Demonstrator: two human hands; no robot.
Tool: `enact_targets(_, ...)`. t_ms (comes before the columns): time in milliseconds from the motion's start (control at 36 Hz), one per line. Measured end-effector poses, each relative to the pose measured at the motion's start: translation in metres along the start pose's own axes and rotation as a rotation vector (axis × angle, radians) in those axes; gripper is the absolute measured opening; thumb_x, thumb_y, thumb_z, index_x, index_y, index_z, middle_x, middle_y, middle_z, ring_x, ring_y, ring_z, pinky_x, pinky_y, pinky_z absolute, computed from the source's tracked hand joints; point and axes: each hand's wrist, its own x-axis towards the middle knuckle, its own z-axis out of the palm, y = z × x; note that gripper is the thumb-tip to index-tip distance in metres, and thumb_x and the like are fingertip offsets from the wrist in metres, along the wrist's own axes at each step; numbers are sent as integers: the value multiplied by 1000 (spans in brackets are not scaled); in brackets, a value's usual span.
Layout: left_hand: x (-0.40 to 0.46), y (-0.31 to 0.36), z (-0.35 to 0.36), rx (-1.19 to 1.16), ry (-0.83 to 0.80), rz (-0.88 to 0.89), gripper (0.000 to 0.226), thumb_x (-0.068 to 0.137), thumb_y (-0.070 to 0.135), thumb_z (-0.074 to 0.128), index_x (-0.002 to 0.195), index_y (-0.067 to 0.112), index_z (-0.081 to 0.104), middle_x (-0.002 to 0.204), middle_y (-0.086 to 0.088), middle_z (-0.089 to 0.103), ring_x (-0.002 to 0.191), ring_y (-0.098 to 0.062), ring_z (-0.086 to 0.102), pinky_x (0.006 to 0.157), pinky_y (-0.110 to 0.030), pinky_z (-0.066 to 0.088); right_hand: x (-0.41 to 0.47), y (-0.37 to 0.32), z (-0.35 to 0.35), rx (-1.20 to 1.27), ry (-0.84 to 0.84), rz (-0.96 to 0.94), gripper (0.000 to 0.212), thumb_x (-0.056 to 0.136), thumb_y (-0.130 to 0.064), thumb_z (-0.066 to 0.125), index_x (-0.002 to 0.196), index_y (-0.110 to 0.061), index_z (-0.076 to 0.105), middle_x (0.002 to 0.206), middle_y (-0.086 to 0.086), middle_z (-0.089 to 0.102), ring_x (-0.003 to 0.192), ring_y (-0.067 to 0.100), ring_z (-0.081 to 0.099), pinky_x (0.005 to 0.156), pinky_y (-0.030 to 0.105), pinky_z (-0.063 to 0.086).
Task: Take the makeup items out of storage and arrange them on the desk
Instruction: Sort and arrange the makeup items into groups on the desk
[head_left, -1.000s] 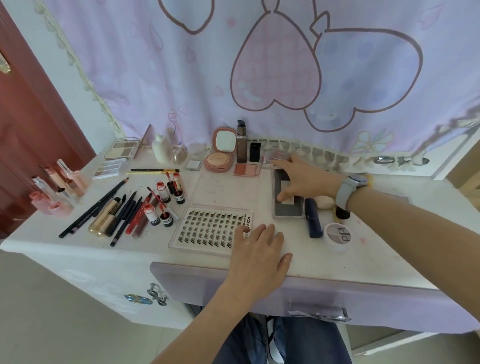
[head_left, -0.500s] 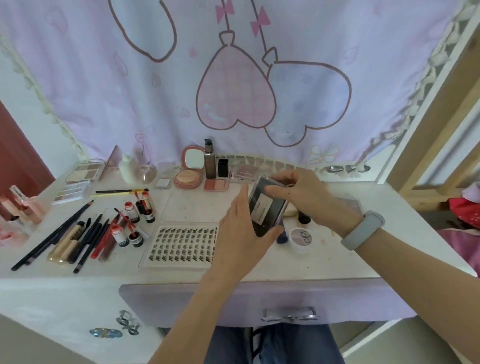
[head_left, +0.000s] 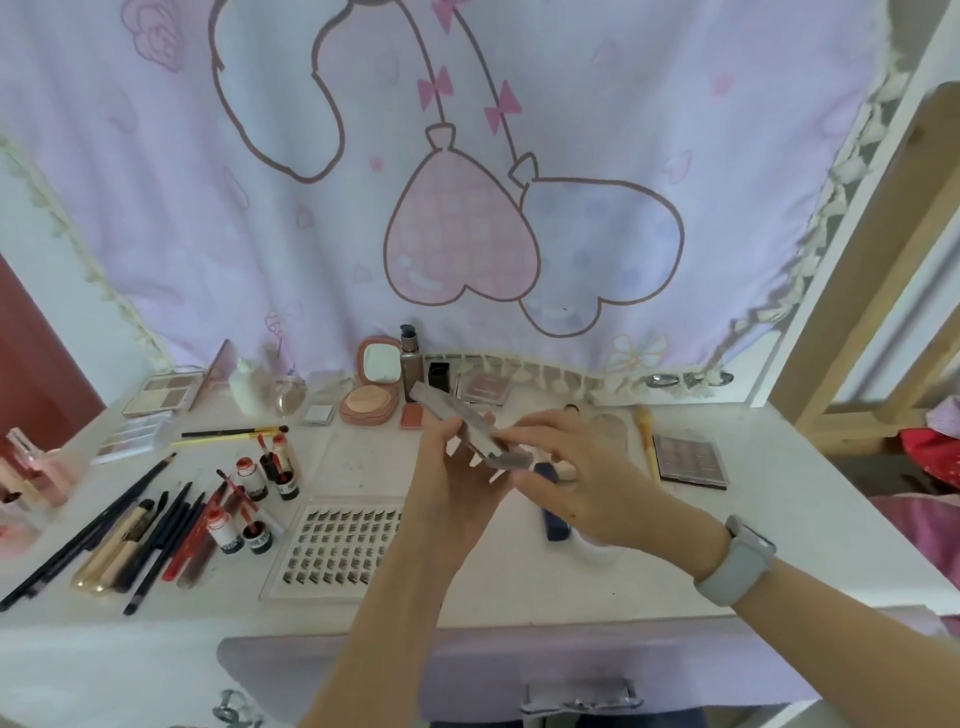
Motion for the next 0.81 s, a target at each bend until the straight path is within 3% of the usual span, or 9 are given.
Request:
enact_targets(139,7,11,-4,45,-61,-60,45,85,33,51,121,5,51,108,-21,59,93,-33,61,70,-42,58,7,5,-5,-250,37,-200,48,85,-39,57,130,-21,53,127,-6,52,115,12,45,97,28,37)
enact_targets(194,9,15,-3,40,-68,-93,49,84,35,55,122,5,51,107,-19,61,90,-33,64,67,-40,58,12,3,-6,-371,80,-271,47,83,-33,63,127,-17,55,122,-3,58,110,17,54,90,35,46)
enact_targets(250,12,18,-2,69,-79,-97,45,83,39,58,116,7,56,106,-15,64,91,-34,66,67,-39,57,18,1,-7,-430,158,-331,40,81,-22,65,120,-12,61,109,-1,64,96,17,60,83,29,49)
enact_targets(333,16,23,2,303,-17,-45,58,75,55,64,120,19,59,123,3,60,114,-32,57,86,-46,53,30,-5,-15,-262,208,-265,27,84,-16,57,108,-7,65,86,-4,58,78,1,46,74,16,39)
enact_targets(389,21,25,3,483,75,19,83,68,67,67,138,29,41,138,14,45,132,-24,39,104,-48,40,38,-7,-24,-157,231,-167,17,86,-18,51,93,-9,63,74,-11,50,68,1,42,64,15,32)
enact_targets(444,24,25,4,549,58,139,91,67,68,64,144,39,25,145,12,37,135,-16,35,109,-47,34,44,-7,-27,-92,253,-101,16,89,-17,52,96,-11,66,75,-9,59,72,5,50,60,19,37)
enact_targets(583,25,20,14,541,-19,95,65,62,62,71,117,31,59,108,6,68,103,-10,63,89,-42,52,47,-12,-23,68,241,-26,22,87,-32,57,105,-30,70,74,-35,59,81,-8,56,73,4,43)
enact_targets(667,28,20,11,279,128,-55,55,62,57,71,102,21,69,98,-4,70,99,-23,65,79,-50,54,45,-11,-23,170,104,-16,24,90,-25,56,110,-33,67,90,-35,63,90,-6,59,80,3,43)
enact_targets(806,29,26,6,86,157,-196,59,72,56,68,112,13,65,108,-15,65,104,-36,61,79,-59,50,46,-6,-23,36,-47,-24,34,93,-17,50,121,-33,61,105,-18,67,92,-14,53,79,-1,38)
